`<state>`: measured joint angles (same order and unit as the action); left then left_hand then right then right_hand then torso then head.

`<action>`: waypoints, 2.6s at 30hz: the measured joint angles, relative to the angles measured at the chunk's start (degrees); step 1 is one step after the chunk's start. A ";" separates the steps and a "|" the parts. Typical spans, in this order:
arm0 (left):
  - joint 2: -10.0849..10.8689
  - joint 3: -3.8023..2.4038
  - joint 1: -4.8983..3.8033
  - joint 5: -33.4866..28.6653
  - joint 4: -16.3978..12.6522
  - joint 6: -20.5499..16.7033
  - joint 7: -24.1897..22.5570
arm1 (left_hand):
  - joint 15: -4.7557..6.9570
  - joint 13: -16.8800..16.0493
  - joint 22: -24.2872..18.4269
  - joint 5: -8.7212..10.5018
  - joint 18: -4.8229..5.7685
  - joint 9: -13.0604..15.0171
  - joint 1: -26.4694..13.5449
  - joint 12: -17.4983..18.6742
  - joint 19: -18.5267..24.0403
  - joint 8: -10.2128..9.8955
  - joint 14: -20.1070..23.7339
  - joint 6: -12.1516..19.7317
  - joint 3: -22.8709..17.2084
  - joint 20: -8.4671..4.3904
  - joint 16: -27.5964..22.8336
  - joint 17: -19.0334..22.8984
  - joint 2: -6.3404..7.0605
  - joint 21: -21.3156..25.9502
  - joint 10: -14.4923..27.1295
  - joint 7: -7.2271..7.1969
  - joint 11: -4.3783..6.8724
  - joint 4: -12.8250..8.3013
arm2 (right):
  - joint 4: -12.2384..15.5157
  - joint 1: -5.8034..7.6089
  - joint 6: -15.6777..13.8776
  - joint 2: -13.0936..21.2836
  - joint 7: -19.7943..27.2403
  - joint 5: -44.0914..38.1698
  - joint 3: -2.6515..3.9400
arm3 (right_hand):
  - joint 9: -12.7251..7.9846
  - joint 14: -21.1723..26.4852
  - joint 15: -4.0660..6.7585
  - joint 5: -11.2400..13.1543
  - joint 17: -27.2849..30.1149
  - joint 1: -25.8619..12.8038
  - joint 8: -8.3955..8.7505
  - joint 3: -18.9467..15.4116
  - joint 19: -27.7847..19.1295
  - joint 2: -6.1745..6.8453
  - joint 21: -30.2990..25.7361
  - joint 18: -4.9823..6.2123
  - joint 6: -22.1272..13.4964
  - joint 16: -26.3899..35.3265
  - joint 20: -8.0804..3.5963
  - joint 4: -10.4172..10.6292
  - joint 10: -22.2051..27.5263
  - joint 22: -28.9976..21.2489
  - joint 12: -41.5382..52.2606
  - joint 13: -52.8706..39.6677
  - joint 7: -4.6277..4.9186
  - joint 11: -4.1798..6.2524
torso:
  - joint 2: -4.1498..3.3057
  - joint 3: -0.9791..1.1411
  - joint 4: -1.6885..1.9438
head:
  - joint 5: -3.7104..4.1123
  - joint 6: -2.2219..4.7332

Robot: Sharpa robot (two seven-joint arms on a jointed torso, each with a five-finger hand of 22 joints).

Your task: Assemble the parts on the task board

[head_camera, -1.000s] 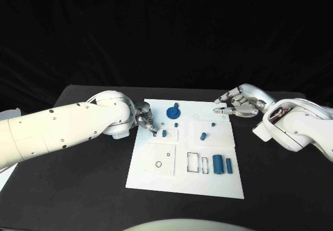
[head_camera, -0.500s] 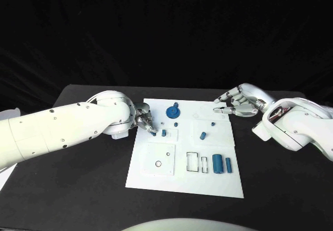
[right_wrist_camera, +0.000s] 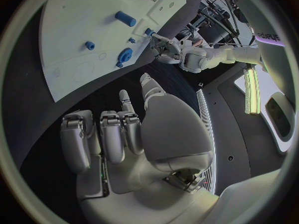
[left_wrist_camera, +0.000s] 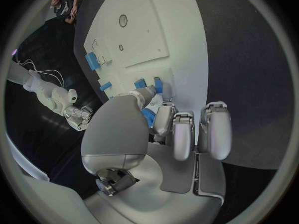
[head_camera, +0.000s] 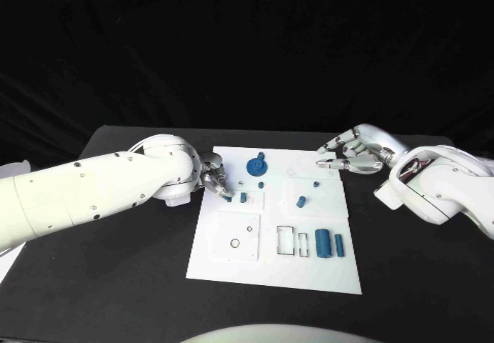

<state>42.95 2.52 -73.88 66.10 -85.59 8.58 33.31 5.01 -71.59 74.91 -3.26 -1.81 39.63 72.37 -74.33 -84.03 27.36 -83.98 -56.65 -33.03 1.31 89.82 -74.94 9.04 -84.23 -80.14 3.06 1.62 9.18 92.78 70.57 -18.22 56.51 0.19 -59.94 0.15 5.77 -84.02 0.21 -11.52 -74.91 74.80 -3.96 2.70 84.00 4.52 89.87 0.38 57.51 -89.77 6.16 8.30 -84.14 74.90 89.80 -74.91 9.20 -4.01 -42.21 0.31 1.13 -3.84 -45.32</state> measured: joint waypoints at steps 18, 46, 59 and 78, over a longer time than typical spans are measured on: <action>0.04 0.00 -0.02 0.06 -0.17 0.77 -0.10 | 0.00 -0.15 0.00 0.05 0.00 0.01 0.24 -0.22 0.00 0.00 0.00 0.00 -0.17 0.00 0.00 0.01 0.25 0.00 -0.22 0.00 0.21 0.15 | -0.02 0.00 0.13 0.01 0.01 0.00 0.00 | -0.01 0.00 0.00 0.00 0.01 0.00 0.00 0.00 0.00 0.00 0.00 0.00 0.00 0.00 0.00 0.00 0.00 0.04 0.00 0.00 0.00 0.00 | 0.01 0.00 -0.02 | -0.07 -0.15; -0.74 -0.01 -0.05 -0.51 0.33 1.07 2.71 | 0.00 -2.19 0.04 0.35 0.00 0.30 -5.83 -2.01 0.13 0.56 0.01 -1.22 -5.26 -0.13 0.00 0.02 1.45 0.00 -1.38 -0.83 0.95 -2.56 | 0.65 0.01 0.15 0.58 0.04 0.01 0.00 | 0.02 0.00 0.00 0.00 -0.02 -0.23 0.00 -0.16 0.00 -0.23 0.00 0.00 0.00 0.00 0.00 0.16 0.00 0.02 0.00 0.00 0.00 0.00 | 0.00 0.05 -0.04 | 0.20 -0.26; -1.95 -0.05 -0.14 -0.81 1.44 0.81 4.26 | 0.42 -3.29 0.03 -0.02 0.00 0.11 -8.66 -3.14 0.00 0.68 0.01 -3.05 -4.07 -0.42 0.00 0.03 1.57 -0.31 -2.00 -2.25 1.17 -1.38 | 0.90 0.03 0.14 0.73 0.07 0.01 0.01 | 0.01 0.00 0.00 0.00 -0.02 -0.23 0.00 -0.16 0.00 -0.23 0.00 0.00 0.00 0.00 0.00 0.16 0.00 0.01 0.00 0.00 0.00 0.00 | -0.02 -0.02 -0.03 | 0.32 -0.26; -2.66 0.05 -0.08 -0.86 1.99 0.70 5.14 | 0.42 -3.36 0.02 -0.02 0.01 -0.10 -10.52 -4.56 0.12 0.80 0.01 -4.06 -3.07 -0.53 0.00 0.03 2.49 -0.76 -3.11 -2.45 1.48 -0.38 | 1.05 0.03 0.13 0.97 0.10 0.02 0.01 | 0.00 0.00 0.00 -0.35 0.00 -0.01 0.00 -0.16 0.00 -0.46 0.00 0.00 0.00 0.00 0.00 0.16 0.00 0.00 0.00 0.00 0.00 0.00 | 0.02 0.00 0.05 | 0.60 -0.46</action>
<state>40.29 2.56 -73.96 65.24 -83.59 9.27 38.45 5.43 -74.94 74.93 -3.28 -1.80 39.53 61.85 -78.89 -83.91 28.16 -83.97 -60.71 -36.10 0.78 89.82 -74.91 11.53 -84.99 -83.26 0.60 3.10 8.80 93.83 70.60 -18.09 57.48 0.28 -59.92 0.16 5.78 -84.01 0.22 -11.87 -74.91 74.80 -3.96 2.54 84.00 4.06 89.87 0.38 57.51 -89.77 6.16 8.46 -84.14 74.90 89.80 -74.91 9.20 -4.01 -42.19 0.31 1.19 -3.24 -45.78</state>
